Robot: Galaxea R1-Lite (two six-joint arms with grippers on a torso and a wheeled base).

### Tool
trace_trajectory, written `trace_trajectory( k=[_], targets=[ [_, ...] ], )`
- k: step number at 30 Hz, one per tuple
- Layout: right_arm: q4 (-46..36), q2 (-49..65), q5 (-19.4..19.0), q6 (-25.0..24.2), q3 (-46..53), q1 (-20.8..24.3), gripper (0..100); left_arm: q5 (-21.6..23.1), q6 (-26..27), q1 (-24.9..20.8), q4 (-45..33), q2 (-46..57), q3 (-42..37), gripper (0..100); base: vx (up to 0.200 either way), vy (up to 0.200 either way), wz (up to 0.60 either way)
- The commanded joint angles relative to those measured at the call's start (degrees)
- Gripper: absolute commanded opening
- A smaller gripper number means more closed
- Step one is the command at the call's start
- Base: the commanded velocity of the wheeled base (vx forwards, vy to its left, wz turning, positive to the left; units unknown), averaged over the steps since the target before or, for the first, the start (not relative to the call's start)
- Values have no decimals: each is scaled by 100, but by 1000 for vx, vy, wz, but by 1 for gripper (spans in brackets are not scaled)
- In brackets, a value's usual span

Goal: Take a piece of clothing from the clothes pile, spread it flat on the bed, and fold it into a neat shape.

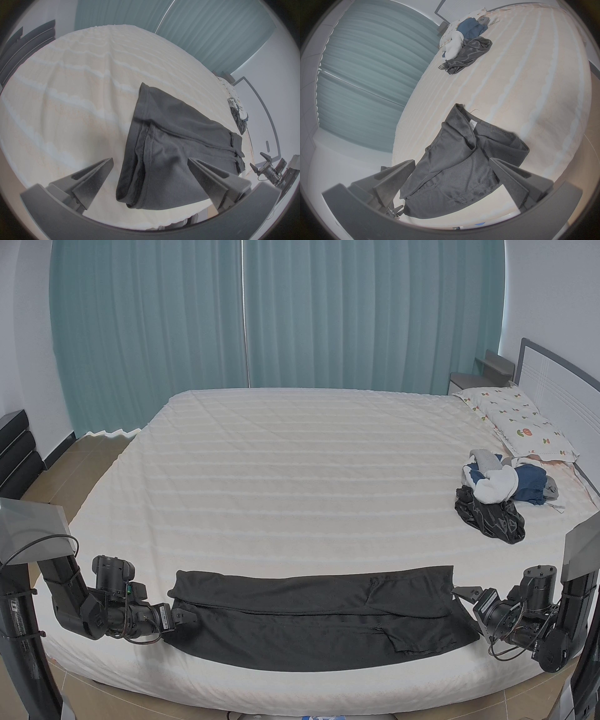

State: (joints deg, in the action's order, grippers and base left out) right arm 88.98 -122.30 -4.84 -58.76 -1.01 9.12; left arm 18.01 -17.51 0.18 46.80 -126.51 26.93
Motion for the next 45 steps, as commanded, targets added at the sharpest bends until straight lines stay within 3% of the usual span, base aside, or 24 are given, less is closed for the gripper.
trace_trajectory(
  k=[1,2,9,14,20,28,29,39,45],
  targets=[
    [58,-31,-8,5,101,-77,100,1,10,-18,5,-58,-100,100,0,0,0],
    [58,-31,-8,5,101,-77,100,1,10,-18,5,-58,-100,0,0,0,0],
    [58,-66,1,22,101,-103,100,-148,397,43,-66,-5,-223,0,0,0,0],
    [58,-66,-8,22,101,-103,100,-632,520,52,-83,4,-258,0,0,0,0],
    [58,-75,1,31,101,-103,100,-1001,1091,87,-92,74,-513,0,0,0,0],
    [49,-75,1,22,101,-86,100,-1010,1144,87,-92,48,-522,0,0,0,0],
    [49,-75,1,22,101,-86,100,-1010,1144,87,-92,48,-522,100,0,0,0],
    [49,-66,1,31,101,-94,100,-869,1074,316,-92,382,-417,100,0,0,0],
    [58,-93,-96,-13,101,-68,100,-87,485,896,-268,830,76,100,0,0,0]
  ],
)
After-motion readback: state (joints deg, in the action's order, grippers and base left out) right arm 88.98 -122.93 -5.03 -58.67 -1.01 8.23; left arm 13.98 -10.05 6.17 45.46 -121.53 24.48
